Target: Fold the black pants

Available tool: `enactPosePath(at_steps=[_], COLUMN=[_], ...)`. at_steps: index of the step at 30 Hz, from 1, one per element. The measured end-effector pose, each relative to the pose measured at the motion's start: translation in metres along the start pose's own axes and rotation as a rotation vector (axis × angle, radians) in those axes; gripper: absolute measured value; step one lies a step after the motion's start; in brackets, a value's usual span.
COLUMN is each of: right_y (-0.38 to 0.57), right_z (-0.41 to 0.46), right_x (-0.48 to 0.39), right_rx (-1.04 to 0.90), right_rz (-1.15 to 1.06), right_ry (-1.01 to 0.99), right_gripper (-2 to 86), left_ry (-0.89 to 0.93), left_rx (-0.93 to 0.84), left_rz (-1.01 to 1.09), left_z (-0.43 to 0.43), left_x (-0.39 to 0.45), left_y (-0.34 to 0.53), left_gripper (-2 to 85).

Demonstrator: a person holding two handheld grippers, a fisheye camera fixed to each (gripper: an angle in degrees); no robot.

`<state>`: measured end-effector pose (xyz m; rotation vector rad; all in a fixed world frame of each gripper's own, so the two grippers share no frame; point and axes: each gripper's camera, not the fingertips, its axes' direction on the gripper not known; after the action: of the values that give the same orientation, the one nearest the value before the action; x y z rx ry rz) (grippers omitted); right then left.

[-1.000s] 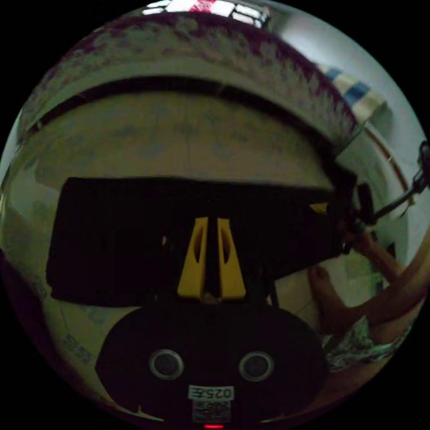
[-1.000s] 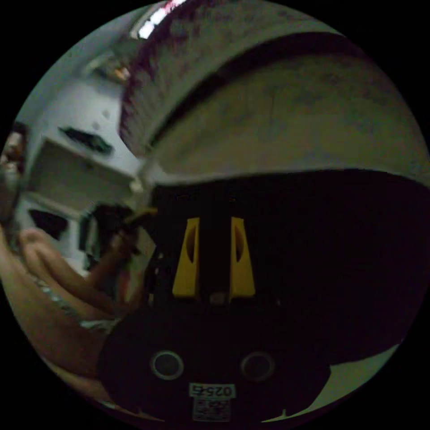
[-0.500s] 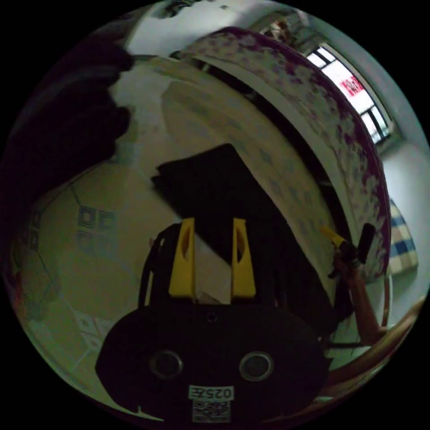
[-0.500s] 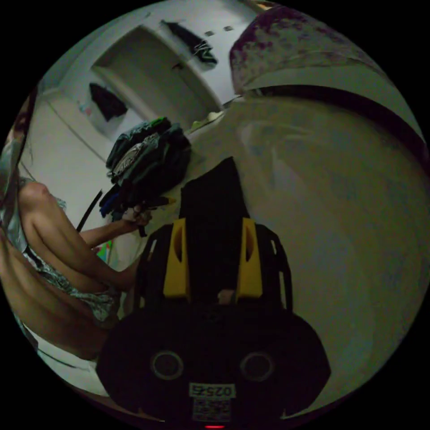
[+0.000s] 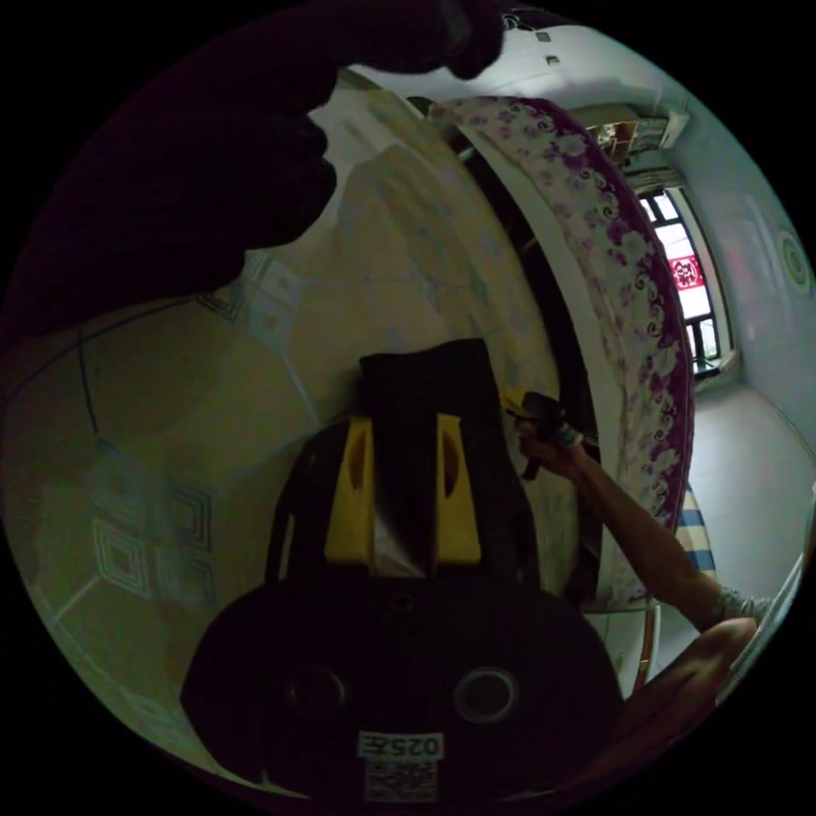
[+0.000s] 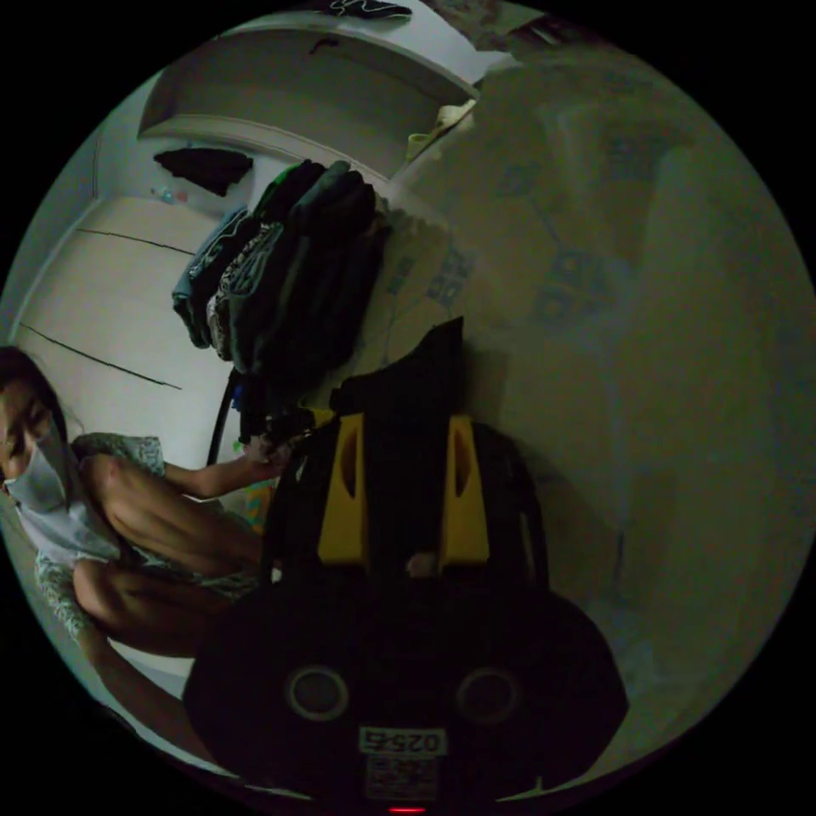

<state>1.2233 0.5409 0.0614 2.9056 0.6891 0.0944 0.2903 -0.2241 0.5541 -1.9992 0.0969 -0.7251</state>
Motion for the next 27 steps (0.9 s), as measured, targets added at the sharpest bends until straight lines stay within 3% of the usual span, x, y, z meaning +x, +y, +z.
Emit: enactPosePath(at_steps=[4, 7, 12, 16, 21, 27], right_y=[-0.035, -0.061, -0.12, -0.142, -0.069, 0.152], right_z=[0.019, 0.028, 0.028, -0.028, -0.128, -0.233], right_x=[0.022, 0.035, -0.017, -0.096, -0.132, -0.106], right_rx=[-0.114, -0.262, -0.365, -0.094, -0.04, -0.125], right_rz=[-0.013, 0.01, -0.253, -0.552, -0.651, -0.346], right_ry=[0.019, -0.003, 0.155, 0.132, 0.059, 0.147], right_gripper=[1.6, 0.0, -0.6, -0.6, 0.1, 6.4], left_ry=[0.015, 0.067, -0.11, -0.198, -0.1, 0.365], left_rx=[-0.026, -0.037, 0.123, 0.357, 0.386, 0.108], left_rz=[-0.043, -0.104, 0.241, 0.557, 0.92, 1.159], left_z=[0.02, 0.02, -0.034, -0.093, -0.095, 0.008], left_x=[-0.011, -0.017, 0.058, 0.145, 0.253, 0.363], left_y=[-0.006, -0.007, -0.023, -0.031, 0.025, 0.159], left_gripper=[-0.9, -1.5, -1.6, -1.6, -1.5, -1.0])
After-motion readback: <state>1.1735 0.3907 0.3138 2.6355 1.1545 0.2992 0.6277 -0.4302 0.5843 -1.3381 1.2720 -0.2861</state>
